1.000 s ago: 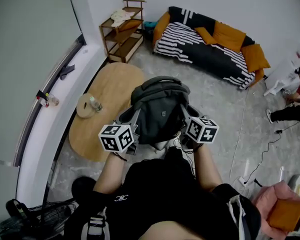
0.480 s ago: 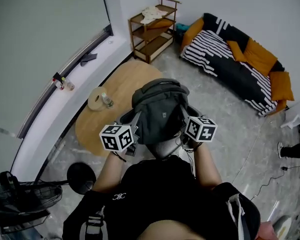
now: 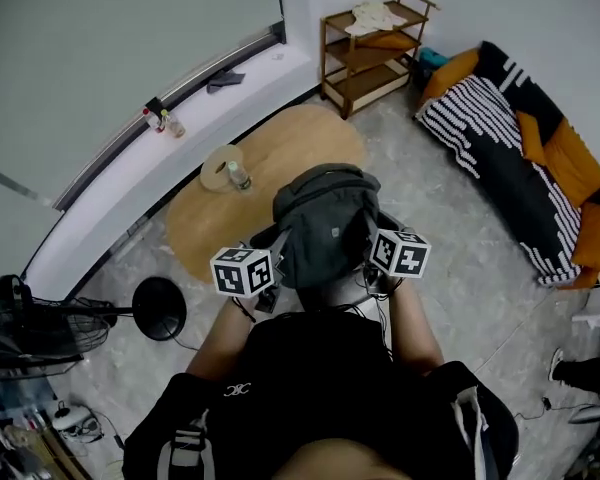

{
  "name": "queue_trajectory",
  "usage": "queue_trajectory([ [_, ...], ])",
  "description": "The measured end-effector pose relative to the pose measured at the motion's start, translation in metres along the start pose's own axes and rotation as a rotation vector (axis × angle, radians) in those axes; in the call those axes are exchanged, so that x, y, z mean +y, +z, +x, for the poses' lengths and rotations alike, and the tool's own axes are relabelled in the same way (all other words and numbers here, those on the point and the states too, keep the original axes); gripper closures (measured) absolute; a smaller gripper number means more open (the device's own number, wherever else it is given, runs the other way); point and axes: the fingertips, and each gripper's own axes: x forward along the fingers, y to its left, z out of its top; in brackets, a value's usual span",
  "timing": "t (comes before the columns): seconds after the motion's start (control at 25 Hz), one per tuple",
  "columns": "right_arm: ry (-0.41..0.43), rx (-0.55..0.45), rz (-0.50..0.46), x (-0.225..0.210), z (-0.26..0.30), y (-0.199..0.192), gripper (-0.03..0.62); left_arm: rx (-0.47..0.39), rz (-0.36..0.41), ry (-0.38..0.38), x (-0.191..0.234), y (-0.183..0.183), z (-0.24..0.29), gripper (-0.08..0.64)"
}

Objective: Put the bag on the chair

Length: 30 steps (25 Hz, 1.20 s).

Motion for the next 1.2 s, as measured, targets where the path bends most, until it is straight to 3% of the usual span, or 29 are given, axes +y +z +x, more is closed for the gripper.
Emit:
queue_trajectory([
  [0.32, 0.043, 0.18, -0.044, -0.044, 0.059, -0.045, 0.5, 0.13, -0.125, 0.115, 0.033, -0.061, 0.05, 0.476],
  [0.6, -0.009, 0.326, -0.087, -0.092, 0.096, -0.099, 0.492, 0.266, -0.144, 0.181, 0.059, -0.127, 0.095, 0.472],
  [0.76, 0.054, 0.3, -0.168, -0.092, 0.114, -0.118, 0.5, 0.201, -0.153, 0.233, 0.074, -0.139, 0.101, 0.466],
  [0.96, 0.061, 0.304, -0.173, -0.094, 0.119, -0.116, 0.485, 0.199, -0.177, 0.258, 0.08, -0.134, 0.102, 0.454],
  [1.2, 0.043, 0.244, -0.223, -0.094, 0.104, -0.093, 0.443, 0.171, -0.038, 0.355, 0.077, -0.125, 0.093, 0.393],
])
